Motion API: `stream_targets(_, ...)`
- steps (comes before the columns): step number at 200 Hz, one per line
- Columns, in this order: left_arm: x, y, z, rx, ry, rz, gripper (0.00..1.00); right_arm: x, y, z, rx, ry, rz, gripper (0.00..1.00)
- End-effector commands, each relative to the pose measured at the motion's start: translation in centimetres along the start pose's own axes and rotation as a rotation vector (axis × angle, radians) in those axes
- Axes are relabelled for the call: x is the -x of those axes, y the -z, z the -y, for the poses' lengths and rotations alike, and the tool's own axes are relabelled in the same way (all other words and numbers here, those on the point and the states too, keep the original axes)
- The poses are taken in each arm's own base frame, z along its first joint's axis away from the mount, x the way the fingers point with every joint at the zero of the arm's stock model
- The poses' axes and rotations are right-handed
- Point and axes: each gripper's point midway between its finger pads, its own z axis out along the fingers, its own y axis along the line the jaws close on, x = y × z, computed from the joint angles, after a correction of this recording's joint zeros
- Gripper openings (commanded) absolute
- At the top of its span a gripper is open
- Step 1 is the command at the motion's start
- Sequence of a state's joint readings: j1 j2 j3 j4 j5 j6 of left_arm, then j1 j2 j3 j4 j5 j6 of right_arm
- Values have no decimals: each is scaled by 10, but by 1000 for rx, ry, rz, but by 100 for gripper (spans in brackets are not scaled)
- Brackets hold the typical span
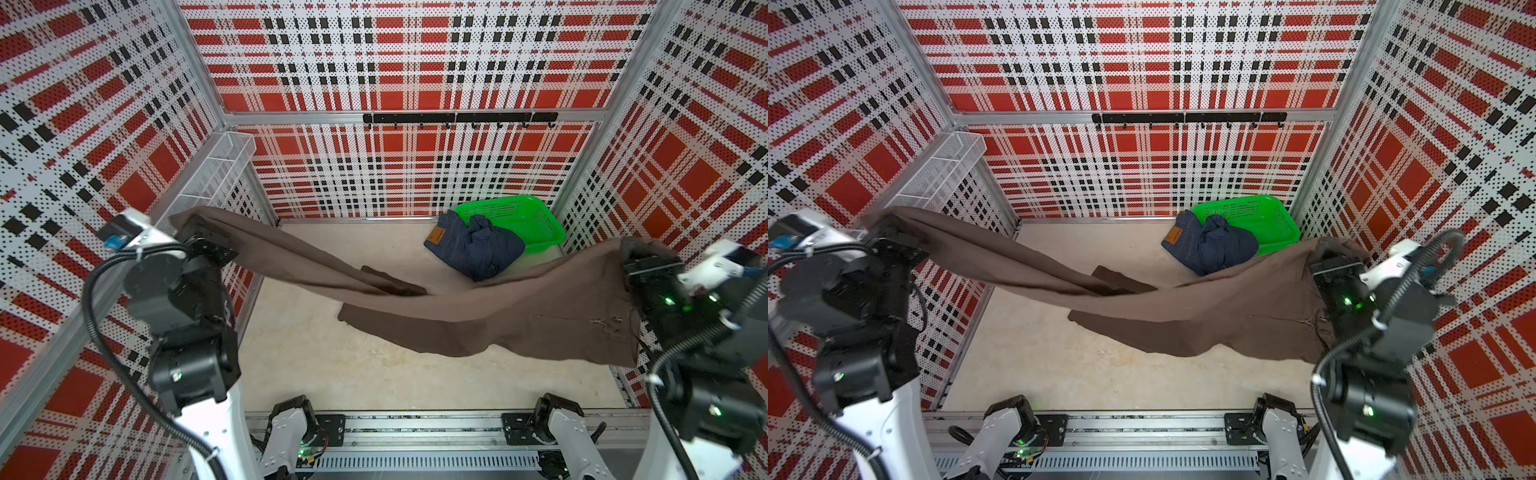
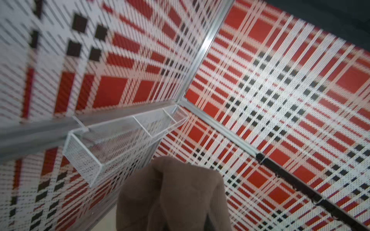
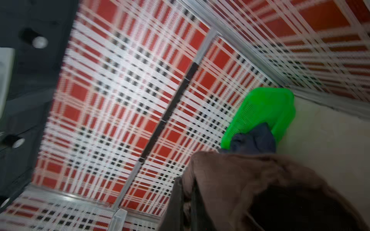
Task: Fold and stack the trousers
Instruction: Flatten out the trousers at the center of the table.
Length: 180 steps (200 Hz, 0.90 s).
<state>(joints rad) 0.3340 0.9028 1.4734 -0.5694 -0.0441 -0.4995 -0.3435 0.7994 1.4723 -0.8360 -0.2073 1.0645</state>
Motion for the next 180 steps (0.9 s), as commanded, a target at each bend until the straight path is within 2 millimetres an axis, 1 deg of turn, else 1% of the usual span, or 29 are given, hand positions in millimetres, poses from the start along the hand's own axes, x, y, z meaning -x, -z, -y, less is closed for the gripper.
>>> stream_targets(1, -91, -60, -30, 24, 19, -242, 0, -24, -64, 84, -207, -40, -60, 0)
stream_targets(13, -137, -79, -49, 57, 22, -337, 0, -43, -89, 128, -296, -54, -100, 0)
stream_targets(20, -161, -88, -58, 78, 20, -389, 0, -52, -100, 149, -341, -57, -117, 0)
stream_targets(21, -165, -89, -59, 81, 19, -398, 0, -55, -101, 155, -352, -59, -123, 0)
stream_targets(24, -175, -92, -61, 88, 16, -418, 0, -60, -105, 165, -373, -64, -134, 0)
stream_targets(40, -223, -107, -71, 128, -11, -510, 0, -76, -124, 202, -452, -70, -174, 0)
stream_targets(50, -250, -114, -74, 147, -29, -569, 0, -84, -133, 219, -486, -76, -189, 0)
stream_targets(62, -278, -122, -77, 164, -49, -628, 0, -89, -143, 233, -511, -77, -200, 0)
stream_targets(72, -296, -127, -79, 178, -57, -657, 0, -91, -149, 240, -526, -78, -202, 0)
stream_targets(81, -308, -132, -79, 186, -63, -675, 0, -91, -154, 246, -540, -76, -202, 0)
stream_targets(98, -322, -140, -76, 198, -76, -688, 0, -92, -162, 251, -551, -75, -206, 0)
stream_targets(120, -325, -154, -67, 203, -94, -680, 0, -86, -174, 250, -552, -71, -194, 0)
stream_targets(143, -319, -174, -58, 202, -93, -656, 0, -76, -188, 247, -560, -64, -174, 0)
stream_targets(161, -311, -187, -58, 222, -103, -642, 0, -67, -197, 245, -573, -57, -163, 0)
stream_targets(170, -305, -193, -64, 241, -105, -625, 0, -63, -199, 247, -580, -56, -155, 0)
stream_targets(180, -297, -196, -76, 273, -100, -612, 0, -58, -199, 250, -588, -62, -144, 0)
